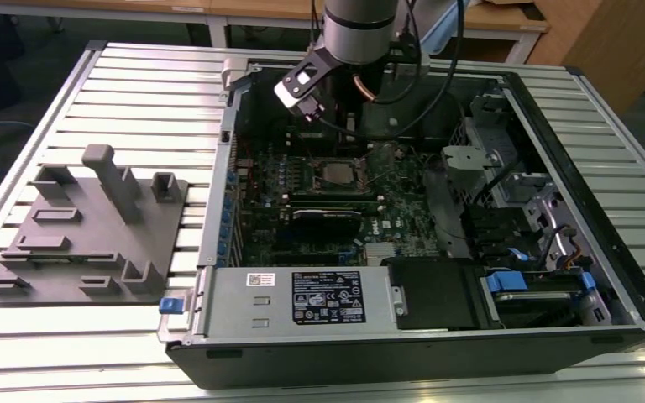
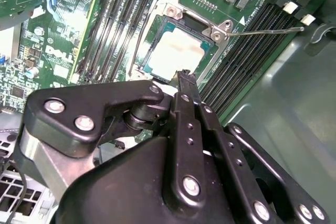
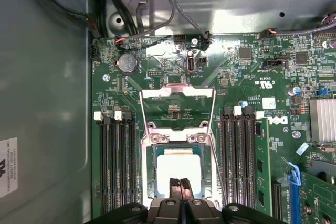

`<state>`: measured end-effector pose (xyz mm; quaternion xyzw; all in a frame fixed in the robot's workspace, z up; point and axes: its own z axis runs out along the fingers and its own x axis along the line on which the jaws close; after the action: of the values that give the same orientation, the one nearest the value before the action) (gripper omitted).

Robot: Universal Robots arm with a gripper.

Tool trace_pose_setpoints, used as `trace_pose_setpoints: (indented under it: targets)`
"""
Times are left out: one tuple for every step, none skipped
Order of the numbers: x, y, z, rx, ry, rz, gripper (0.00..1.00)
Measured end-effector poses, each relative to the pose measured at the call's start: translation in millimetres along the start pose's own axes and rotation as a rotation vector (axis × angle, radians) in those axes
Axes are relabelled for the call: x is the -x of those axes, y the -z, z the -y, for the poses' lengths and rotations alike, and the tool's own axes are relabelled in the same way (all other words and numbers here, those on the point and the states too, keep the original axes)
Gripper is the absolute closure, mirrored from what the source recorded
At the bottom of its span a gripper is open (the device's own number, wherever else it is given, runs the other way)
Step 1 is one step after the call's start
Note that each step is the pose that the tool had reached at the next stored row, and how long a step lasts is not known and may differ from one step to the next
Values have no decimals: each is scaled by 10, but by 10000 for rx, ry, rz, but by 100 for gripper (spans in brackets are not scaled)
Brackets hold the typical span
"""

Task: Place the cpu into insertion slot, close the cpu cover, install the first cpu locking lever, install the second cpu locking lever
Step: 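Close the cpu cover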

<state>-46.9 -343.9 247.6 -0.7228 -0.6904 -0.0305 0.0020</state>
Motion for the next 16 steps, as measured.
trace_pose_setpoints:
  targets:
    - [0,8,0,0,0,0,89]
    - [-1,17,-1,0,0,0,89]
    - [-1,25,-1,0,0,0,89]
    - [-2,32,-1,0,0,0,89]
    - [-2,38,-2,0,0,0,89]
    - [-2,45,-2,0,0,0,89]
    - [-3,52,-2,1,0,-1,89]
    - [-3,59,-3,1,0,-1,89]
    - [-3,68,-3,0,0,0,89]
    - [-4,77,-3,0,-1,0,89]
    - [-4,85,-4,0,0,0,89]
    - [-5,93,-4,0,0,0,89]
    - [-5,100,-4,0,0,0,89]
    - [-5,103,-4,0,0,-1,89]
    - [-5,103,-4,1,0,-2,89]
    - [-5,103,-4,2,0,-3,89]
